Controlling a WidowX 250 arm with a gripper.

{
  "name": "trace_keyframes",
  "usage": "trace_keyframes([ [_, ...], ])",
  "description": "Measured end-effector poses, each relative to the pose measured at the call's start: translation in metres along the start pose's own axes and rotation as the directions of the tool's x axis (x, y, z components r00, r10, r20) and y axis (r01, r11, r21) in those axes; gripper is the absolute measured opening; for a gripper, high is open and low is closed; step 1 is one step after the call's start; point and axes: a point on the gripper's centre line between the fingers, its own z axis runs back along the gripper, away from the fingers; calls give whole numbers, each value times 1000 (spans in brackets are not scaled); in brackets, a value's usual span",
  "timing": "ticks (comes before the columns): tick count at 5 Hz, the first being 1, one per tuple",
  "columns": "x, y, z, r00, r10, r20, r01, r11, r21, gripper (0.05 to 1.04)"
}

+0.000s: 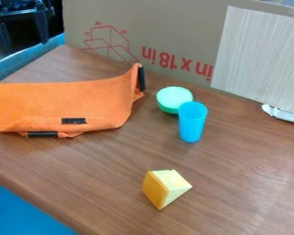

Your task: Unfold the cloth from bottom right to top left

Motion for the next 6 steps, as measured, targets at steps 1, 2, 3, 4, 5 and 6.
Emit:
trace_keyframes([
  [1, -2, -1, -10, 1000, -8, -29, 8, 1000, 3, 999],
  [2, -10, -2, -20, 988, -138, -66, 137, 990, -17, 999],
  [3, -15, -4, -24, 957, -279, -82, 277, 960, -35, 999],
  [4, -23, -8, -30, 884, -458, -97, 452, 889, -77, 999],
  [5, -32, -8, -40, 786, -612, -86, 606, 791, -88, 999],
  [6, -54, -18, -42, 617, -786, -36, 784, 618, -61, 999],
])
